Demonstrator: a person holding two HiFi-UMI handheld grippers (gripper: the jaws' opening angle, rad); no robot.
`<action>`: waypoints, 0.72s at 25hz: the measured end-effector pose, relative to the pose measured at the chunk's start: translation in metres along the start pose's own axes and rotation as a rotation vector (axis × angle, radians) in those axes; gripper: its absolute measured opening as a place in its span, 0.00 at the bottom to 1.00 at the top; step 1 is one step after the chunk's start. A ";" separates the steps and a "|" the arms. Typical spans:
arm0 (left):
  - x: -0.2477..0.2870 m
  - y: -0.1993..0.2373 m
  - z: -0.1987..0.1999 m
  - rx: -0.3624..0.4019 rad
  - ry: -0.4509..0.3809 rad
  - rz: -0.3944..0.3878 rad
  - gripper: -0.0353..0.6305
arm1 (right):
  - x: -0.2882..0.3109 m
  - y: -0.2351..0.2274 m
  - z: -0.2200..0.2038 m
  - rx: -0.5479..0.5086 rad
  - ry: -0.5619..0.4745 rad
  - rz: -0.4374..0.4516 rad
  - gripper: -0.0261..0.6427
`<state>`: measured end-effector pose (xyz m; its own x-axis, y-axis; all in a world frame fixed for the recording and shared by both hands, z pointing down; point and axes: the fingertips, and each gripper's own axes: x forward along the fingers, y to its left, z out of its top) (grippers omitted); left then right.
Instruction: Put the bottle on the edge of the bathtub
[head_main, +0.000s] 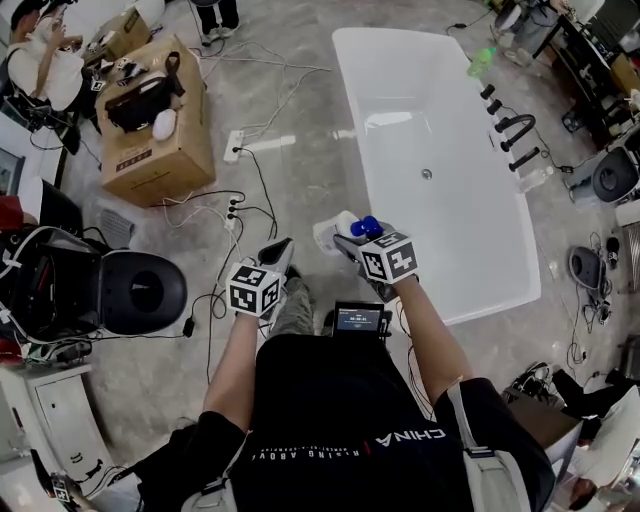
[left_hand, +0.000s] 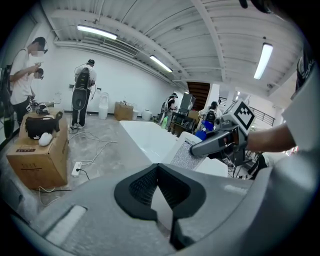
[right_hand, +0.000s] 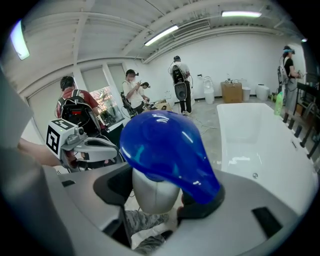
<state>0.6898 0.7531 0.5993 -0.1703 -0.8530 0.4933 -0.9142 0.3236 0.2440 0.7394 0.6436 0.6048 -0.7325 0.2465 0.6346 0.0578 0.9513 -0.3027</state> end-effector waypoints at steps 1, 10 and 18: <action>0.005 0.006 0.001 -0.002 0.003 -0.001 0.07 | 0.005 -0.004 0.004 -0.001 0.001 0.000 0.45; 0.062 0.080 0.046 -0.007 -0.005 -0.035 0.07 | 0.061 -0.051 0.072 -0.015 0.015 -0.044 0.45; 0.101 0.160 0.106 0.002 -0.009 -0.066 0.07 | 0.116 -0.085 0.163 -0.037 -0.001 -0.090 0.45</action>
<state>0.4869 0.6750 0.5998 -0.1131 -0.8761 0.4688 -0.9243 0.2658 0.2738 0.5387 0.5611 0.5887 -0.7362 0.1596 0.6576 0.0171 0.9758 -0.2178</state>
